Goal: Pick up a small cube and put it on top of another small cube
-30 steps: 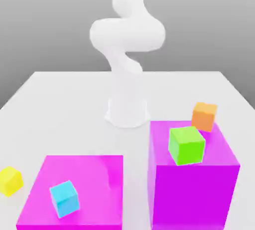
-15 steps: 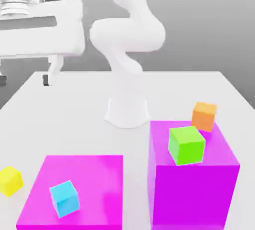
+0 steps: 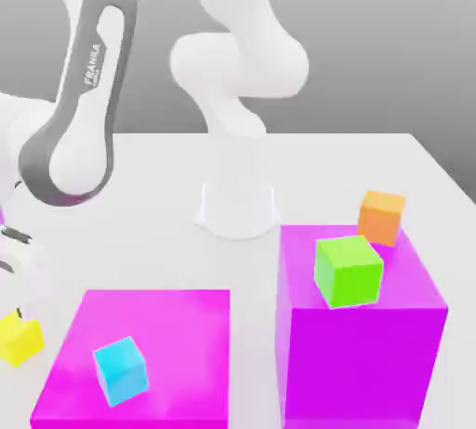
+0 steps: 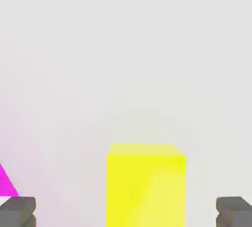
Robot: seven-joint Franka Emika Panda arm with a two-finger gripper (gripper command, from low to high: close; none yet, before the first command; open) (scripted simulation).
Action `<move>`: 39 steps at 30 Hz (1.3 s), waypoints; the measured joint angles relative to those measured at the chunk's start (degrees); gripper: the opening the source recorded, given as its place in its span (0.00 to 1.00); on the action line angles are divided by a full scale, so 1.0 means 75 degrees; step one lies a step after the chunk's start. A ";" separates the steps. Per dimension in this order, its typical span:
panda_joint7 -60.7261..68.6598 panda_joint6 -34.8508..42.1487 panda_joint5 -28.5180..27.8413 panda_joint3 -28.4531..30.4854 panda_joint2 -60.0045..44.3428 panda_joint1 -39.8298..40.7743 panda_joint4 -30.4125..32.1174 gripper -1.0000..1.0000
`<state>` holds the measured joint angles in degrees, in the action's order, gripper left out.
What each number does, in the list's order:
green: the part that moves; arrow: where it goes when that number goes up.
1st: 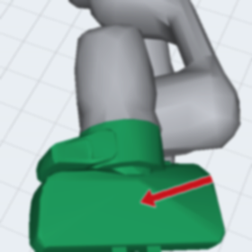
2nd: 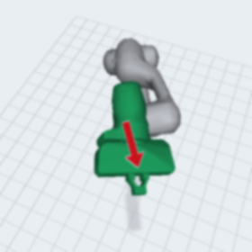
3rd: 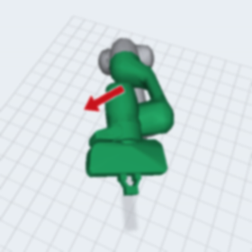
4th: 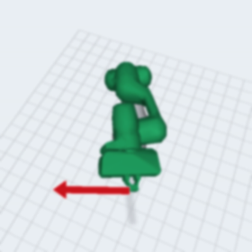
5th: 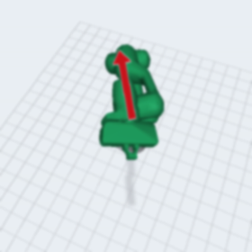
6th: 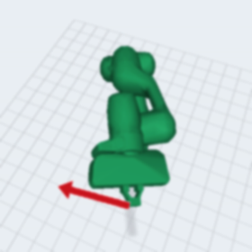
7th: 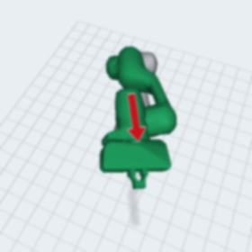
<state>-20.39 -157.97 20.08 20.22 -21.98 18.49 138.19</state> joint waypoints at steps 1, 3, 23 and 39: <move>0.0143 -0.0199 0.0186 -0.0223 -0.0275 0.0192 -0.0065 0.50; 0.0290 -0.0387 0.0383 -0.0418 -0.0534 0.0349 -0.0128 0.00; -0.1056 0.3057 -0.0909 -0.1310 0.2497 -0.2315 -0.0423 0.00; -0.3013 0.4745 -0.2088 -0.3875 0.5820 -0.4570 0.0765 0.00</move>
<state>-42.98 -122.39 4.42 -8.85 21.66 -15.79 143.93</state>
